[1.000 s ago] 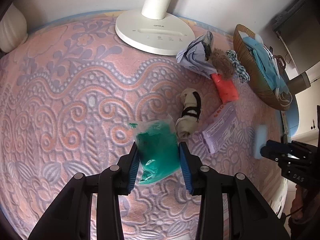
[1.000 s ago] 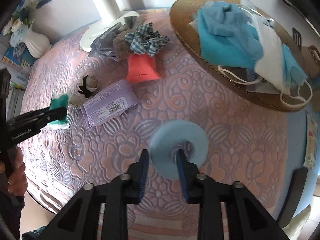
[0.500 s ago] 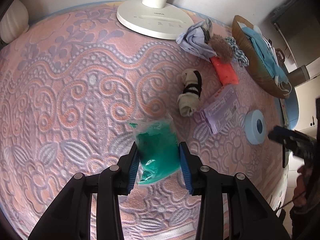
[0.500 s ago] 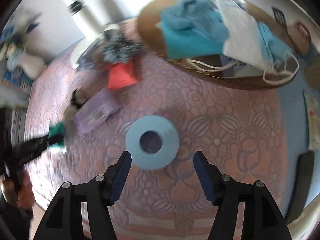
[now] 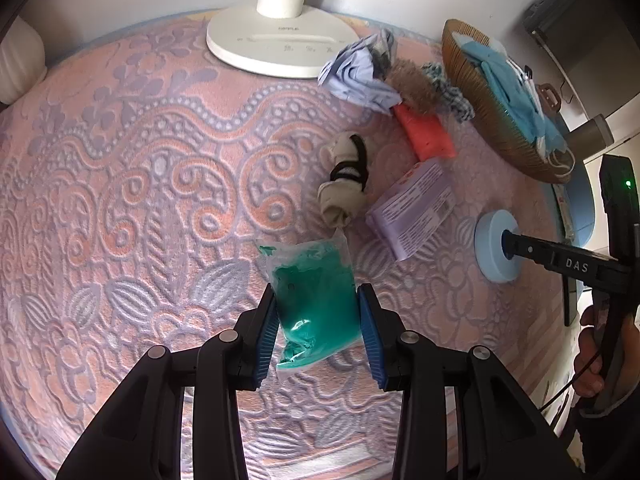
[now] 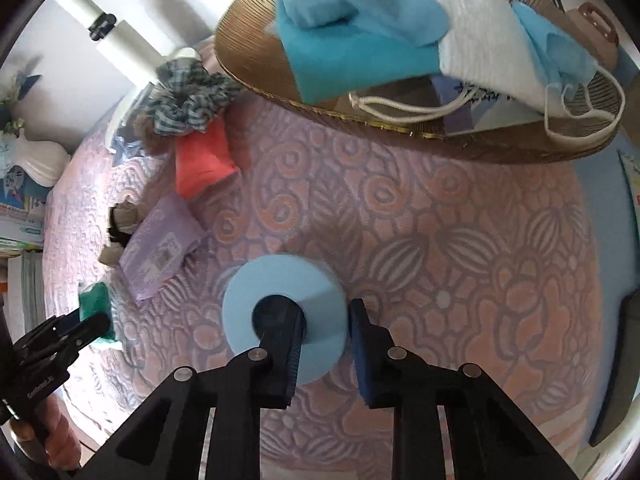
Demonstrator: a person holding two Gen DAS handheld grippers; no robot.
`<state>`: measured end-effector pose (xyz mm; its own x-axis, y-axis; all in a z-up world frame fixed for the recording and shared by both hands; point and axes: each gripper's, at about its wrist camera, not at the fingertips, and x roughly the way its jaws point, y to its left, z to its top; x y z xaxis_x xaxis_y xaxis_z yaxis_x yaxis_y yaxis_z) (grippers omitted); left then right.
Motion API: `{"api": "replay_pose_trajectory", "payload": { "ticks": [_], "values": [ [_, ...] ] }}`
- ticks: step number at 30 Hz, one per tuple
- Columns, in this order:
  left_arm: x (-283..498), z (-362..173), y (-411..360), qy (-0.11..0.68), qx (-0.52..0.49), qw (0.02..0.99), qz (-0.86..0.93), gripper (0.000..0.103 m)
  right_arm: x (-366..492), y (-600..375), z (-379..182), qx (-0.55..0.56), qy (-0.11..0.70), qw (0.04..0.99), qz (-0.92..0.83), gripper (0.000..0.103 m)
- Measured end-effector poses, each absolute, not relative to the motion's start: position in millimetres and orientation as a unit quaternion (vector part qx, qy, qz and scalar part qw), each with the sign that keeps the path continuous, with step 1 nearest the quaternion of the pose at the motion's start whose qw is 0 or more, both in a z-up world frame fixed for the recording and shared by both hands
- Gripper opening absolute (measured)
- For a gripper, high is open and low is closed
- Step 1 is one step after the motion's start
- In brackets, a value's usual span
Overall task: Organize soft objects
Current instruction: 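Carry the teal pouch and blue tape roll onto the amber plate and release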
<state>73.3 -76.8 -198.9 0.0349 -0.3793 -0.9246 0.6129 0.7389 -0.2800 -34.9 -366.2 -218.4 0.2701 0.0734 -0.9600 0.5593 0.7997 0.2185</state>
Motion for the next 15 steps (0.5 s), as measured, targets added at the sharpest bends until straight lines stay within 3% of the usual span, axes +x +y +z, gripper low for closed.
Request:
{"api": "replay_pose_trajectory", "payload": {
  "ticks": [15],
  "values": [
    [69.7, -108.9, -141.0, 0.512, 0.112, 0.741, -0.420, 0.035, -55.3, -377.3, -90.9, 0.252, 0.513, 0.805, -0.162, 0.022]
  ]
}}
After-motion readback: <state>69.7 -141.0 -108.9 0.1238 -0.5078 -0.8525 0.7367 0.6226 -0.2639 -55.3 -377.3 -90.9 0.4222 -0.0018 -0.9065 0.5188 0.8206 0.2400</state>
